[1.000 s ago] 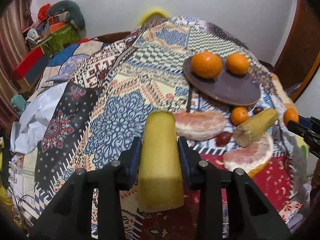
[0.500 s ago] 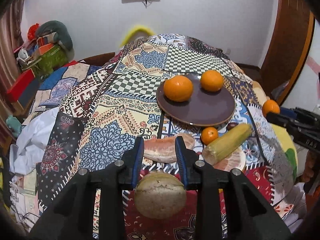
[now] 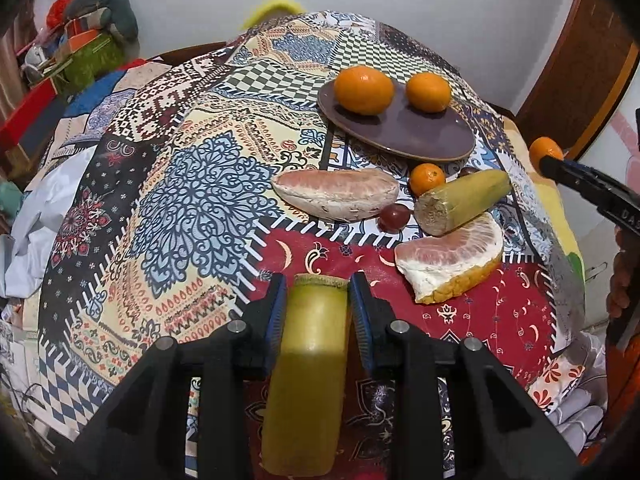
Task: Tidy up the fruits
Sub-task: 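Carry the yellow cylinder and the mandarin over the plate with both tools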
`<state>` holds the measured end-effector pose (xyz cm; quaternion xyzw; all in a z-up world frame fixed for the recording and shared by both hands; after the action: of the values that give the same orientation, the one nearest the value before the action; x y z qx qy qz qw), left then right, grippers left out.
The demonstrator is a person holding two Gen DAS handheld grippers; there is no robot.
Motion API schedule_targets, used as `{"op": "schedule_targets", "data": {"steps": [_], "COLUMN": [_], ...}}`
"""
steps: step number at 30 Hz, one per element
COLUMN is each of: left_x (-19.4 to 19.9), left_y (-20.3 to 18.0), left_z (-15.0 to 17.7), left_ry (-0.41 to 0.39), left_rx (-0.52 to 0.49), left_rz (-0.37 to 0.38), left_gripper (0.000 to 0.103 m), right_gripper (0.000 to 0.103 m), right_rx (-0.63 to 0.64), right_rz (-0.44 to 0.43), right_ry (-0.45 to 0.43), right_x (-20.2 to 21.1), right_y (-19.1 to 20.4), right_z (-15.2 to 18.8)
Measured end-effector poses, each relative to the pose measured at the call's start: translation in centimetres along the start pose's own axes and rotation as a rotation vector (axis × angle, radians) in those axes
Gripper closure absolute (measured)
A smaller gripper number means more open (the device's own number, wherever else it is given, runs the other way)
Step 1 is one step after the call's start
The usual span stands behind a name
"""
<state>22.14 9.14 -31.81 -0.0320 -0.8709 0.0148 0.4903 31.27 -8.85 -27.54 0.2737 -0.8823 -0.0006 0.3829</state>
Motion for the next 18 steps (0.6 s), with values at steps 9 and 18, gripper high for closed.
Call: {"op": "schedule_targets", "data": {"steps": [9, 18], "left_x": [-0.5, 0.1], "left_y": [0.0, -0.2], "left_z": [2.2, 0.9], "left_ry": [0.065, 0.019], "left_rx": [-0.020, -0.008], "left_rz": [-0.018, -0.016], "left_gripper": [0.064, 0.065], "right_gripper": [0.068, 0.068], "right_rx": [0.008, 0.011], "right_rz": [-0.002, -0.012], "right_ry": [0.012, 0.009], "right_x": [0.0, -0.4], "right_y": [0.2, 0.4], "right_z": [0.5, 0.4]}}
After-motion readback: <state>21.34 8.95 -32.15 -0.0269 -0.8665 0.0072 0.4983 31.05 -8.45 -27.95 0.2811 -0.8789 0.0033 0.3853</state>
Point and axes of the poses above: each gripper's, at about its wrist camera, not at the fingertips, and x roughly against the way its jaws point, y to its left, z to its underside, the point moved 10 cm from there along -x, roughly the way its jaws point, and after that the axes turned 5 degrees about -x, right-handed, at the moved point
